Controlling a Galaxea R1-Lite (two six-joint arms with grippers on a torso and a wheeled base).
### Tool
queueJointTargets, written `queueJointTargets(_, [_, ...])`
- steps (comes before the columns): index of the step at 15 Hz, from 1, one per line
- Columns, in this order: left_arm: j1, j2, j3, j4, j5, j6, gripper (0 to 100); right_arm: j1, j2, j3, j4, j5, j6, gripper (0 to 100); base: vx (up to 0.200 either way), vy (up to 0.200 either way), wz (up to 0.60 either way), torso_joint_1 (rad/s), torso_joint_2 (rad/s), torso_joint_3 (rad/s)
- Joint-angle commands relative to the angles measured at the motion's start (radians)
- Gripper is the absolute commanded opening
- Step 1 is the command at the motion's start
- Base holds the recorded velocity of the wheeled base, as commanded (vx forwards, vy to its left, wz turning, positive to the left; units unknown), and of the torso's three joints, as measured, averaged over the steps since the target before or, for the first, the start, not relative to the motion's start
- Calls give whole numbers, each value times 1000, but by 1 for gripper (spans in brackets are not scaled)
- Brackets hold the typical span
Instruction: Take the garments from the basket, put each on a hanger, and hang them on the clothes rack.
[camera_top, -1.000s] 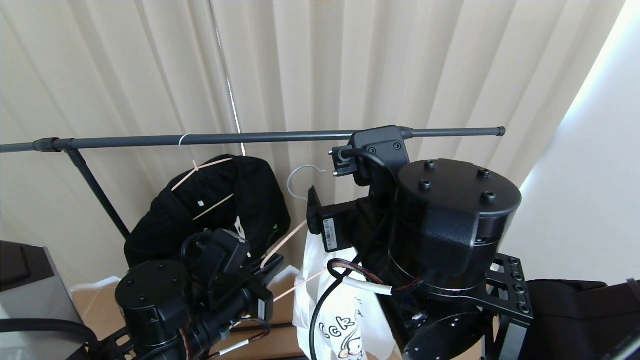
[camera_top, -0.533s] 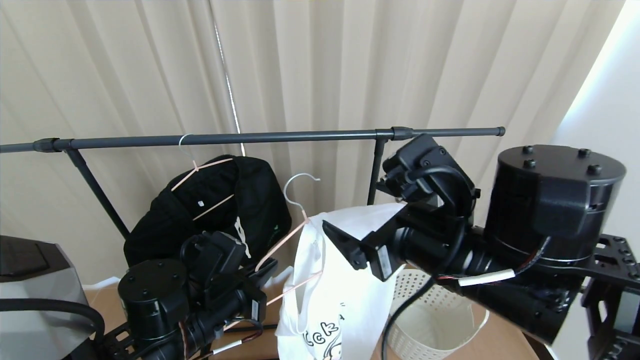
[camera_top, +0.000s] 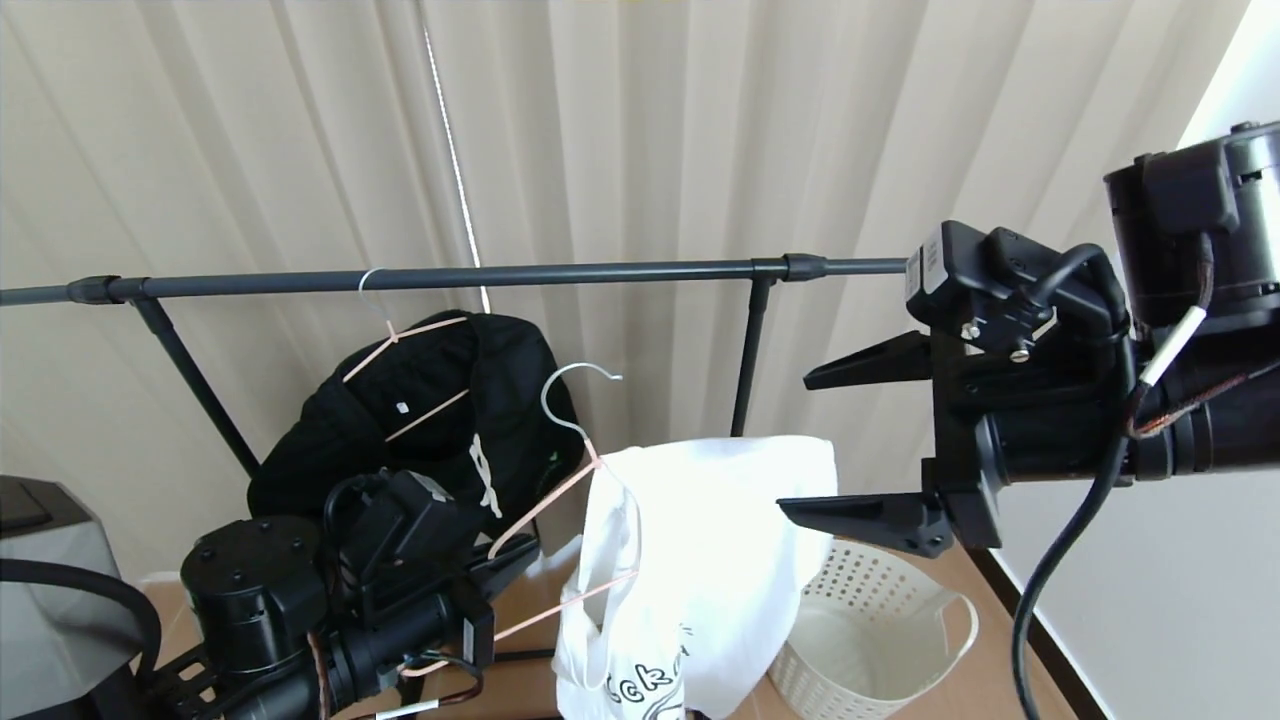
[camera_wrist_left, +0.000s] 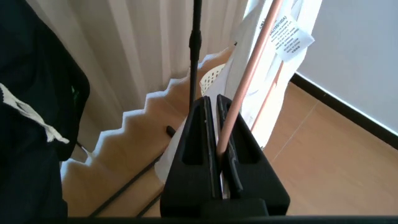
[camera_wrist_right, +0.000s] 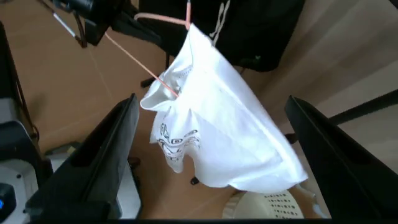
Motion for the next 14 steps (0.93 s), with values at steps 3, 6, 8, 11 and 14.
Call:
queueJointTargets(3, [11,-34,23,-1,-13,31,0,-111,231,-400,514,112,-408,100,0,0,0,0,0,0])
queueJointTargets(6, [6,-54,65,-1,-25,44,0,-114,355,-557,684,109,-466,100,0,0,0,0,0,0])
queueJointTargets(8, [0,-69,68,-1,-27,51,0,-114,399,-563,678,109,-465,100,0,0,0,0,0,0])
queueJointTargets(11, [-38,-80,72,-1,-27,94,0,-107,459,-563,675,113,-465,100,0,0,0,0,0,0])
queueJointTargets(14, [-53,-83,78,-1,-25,97,0,-81,475,-560,664,129,-462,100,0,0,0,0,0,0])
